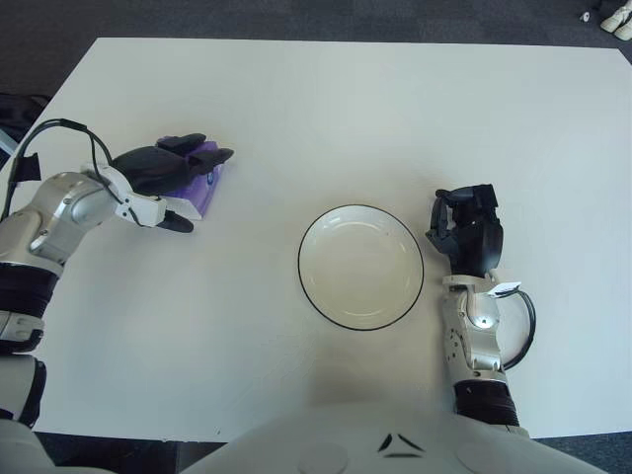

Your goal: Put the tissue paper into the plate.

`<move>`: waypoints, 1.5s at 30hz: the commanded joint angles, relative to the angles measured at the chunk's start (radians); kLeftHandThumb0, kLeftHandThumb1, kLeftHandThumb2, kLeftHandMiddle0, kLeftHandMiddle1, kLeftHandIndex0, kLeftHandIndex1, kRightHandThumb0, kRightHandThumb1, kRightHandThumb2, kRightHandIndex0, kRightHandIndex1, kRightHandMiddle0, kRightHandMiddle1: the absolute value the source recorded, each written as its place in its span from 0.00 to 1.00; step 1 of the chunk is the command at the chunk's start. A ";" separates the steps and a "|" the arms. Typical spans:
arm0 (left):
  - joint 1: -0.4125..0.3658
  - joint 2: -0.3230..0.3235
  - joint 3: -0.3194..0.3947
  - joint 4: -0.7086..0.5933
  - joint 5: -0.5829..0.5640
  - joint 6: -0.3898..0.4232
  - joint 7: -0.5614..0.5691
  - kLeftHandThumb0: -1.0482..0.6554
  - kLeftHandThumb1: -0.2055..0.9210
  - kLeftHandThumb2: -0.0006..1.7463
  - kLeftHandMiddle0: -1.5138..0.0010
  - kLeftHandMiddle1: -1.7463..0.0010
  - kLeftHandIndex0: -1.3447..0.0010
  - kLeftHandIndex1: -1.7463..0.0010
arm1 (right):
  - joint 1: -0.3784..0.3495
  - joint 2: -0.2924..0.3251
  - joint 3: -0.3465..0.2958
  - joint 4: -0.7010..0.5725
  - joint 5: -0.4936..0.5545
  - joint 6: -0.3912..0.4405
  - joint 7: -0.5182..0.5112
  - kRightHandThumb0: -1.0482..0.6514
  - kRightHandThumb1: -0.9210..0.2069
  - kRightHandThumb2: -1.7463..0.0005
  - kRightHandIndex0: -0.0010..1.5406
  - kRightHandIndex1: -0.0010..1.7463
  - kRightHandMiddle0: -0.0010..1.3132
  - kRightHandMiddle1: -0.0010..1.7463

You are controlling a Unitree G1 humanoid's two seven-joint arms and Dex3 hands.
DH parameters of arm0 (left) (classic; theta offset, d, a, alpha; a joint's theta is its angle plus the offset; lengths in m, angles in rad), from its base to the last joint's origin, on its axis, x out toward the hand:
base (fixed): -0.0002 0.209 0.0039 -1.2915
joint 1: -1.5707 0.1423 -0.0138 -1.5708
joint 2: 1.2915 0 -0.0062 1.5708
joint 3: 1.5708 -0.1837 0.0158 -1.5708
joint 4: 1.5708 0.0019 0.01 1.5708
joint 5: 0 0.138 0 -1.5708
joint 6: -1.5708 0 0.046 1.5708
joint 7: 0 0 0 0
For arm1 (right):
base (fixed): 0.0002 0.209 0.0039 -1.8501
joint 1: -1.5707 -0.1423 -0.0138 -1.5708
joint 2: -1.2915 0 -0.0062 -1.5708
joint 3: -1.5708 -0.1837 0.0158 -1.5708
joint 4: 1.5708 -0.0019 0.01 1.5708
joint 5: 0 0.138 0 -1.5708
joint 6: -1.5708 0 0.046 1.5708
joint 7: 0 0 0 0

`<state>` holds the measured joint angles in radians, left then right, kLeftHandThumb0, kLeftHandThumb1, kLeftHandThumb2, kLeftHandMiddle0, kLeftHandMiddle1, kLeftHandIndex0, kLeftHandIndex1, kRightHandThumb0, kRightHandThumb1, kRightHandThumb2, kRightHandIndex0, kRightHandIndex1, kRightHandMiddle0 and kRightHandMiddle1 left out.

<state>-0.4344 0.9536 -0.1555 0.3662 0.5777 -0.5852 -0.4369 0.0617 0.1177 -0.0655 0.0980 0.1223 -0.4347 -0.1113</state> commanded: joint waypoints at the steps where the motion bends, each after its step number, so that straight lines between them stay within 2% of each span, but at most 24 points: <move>1: -0.020 0.002 -0.026 0.039 0.020 -0.005 -0.006 0.02 0.58 0.42 1.00 1.00 1.00 1.00 | 0.122 0.049 -0.004 0.109 0.015 0.036 -0.006 0.39 0.21 0.51 0.33 0.77 0.25 1.00; 12: -0.069 -0.016 -0.067 0.140 0.024 0.012 -0.012 0.01 0.56 0.42 1.00 1.00 1.00 1.00 | 0.130 0.045 -0.005 0.099 0.024 0.035 0.008 0.39 0.19 0.53 0.32 0.77 0.24 1.00; 21: -0.095 -0.031 -0.072 0.220 -0.009 0.036 -0.027 0.03 0.52 0.45 1.00 1.00 1.00 1.00 | 0.132 0.042 -0.010 0.096 0.011 0.036 -0.004 0.40 0.17 0.54 0.32 0.77 0.23 1.00; 29: -0.126 -0.052 -0.092 0.375 0.032 -0.013 0.137 0.06 0.52 0.49 1.00 1.00 1.00 1.00 | 0.135 0.038 -0.010 0.086 0.005 0.047 -0.012 0.40 0.16 0.55 0.31 0.78 0.22 1.00; 31: -0.127 -0.061 -0.100 0.435 0.058 -0.025 0.232 0.09 0.48 0.52 1.00 1.00 1.00 1.00 | 0.136 0.036 -0.009 0.084 0.006 0.046 -0.012 0.40 0.15 0.56 0.31 0.78 0.22 1.00; 34: -0.141 -0.077 -0.124 0.511 0.096 -0.028 0.335 0.17 0.41 0.60 1.00 0.97 1.00 0.89 | 0.141 0.036 -0.008 0.077 0.006 0.046 -0.012 0.40 0.15 0.56 0.31 0.78 0.22 1.00; 39: -0.165 -0.087 -0.156 0.572 0.122 -0.041 0.414 0.23 0.36 0.64 1.00 0.77 1.00 0.66 | 0.149 0.037 -0.005 0.063 0.002 0.052 -0.015 0.40 0.13 0.57 0.31 0.78 0.21 1.00; 45: -0.184 -0.089 -0.184 0.606 0.126 -0.054 0.447 0.24 0.35 0.65 1.00 0.72 1.00 0.61 | 0.158 0.038 -0.001 0.038 -0.003 0.063 -0.023 0.40 0.11 0.59 0.31 0.78 0.20 1.00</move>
<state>-0.6463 0.8759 -0.3050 0.9267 0.6734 -0.6415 0.0183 0.0983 0.1159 -0.0630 0.0643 0.1182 -0.4314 -0.1178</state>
